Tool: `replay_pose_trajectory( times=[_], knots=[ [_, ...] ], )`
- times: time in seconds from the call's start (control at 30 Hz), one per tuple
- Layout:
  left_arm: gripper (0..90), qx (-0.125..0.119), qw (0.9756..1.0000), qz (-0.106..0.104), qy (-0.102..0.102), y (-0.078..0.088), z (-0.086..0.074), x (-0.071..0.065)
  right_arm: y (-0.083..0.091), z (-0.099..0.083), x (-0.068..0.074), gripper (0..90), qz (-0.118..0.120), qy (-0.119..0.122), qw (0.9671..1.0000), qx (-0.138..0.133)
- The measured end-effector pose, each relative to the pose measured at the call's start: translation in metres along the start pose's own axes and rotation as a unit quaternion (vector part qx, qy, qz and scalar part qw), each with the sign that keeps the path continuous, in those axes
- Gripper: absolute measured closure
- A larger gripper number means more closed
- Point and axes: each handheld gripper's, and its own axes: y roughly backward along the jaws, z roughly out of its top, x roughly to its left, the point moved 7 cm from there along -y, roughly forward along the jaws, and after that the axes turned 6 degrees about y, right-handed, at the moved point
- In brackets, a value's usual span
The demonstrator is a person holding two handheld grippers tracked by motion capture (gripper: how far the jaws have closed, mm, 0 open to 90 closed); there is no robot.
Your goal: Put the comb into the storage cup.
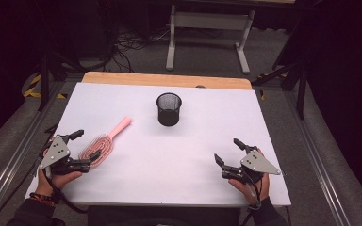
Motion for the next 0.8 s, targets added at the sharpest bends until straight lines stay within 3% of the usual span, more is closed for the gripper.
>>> replay_pose_trajectory(
  times=[0.47, 0.67, 0.73, 0.8],
  knots=[
    [9.5, 0.016, 0.9996, -0.008, 0.024, -0.004, -0.003, 0.005, 0.000, 0.002, 0.003, 6.6, -0.004, 0.002, 1.0000, -0.003],
    [13.9, 0.037, 0.9987, -0.007, 0.032, -0.012, 0.000, 0.008, -0.004, -0.002, 0.005, 7.6, -0.004, 0.009, 0.9999, 0.012],
    [18.0, 0.040, 0.9987, 0.011, 0.029, -0.017, 0.005, 0.011, -0.007, -0.004, 0.006, 8.2, -0.001, 0.008, 0.9998, 0.018],
    [20.7, 0.037, 0.9988, 0.009, 0.033, -0.023, 0.011, 0.013, -0.007, -0.005, 0.006, 8.5, -0.002, 0.011, 0.9997, 0.020]
  ],
)
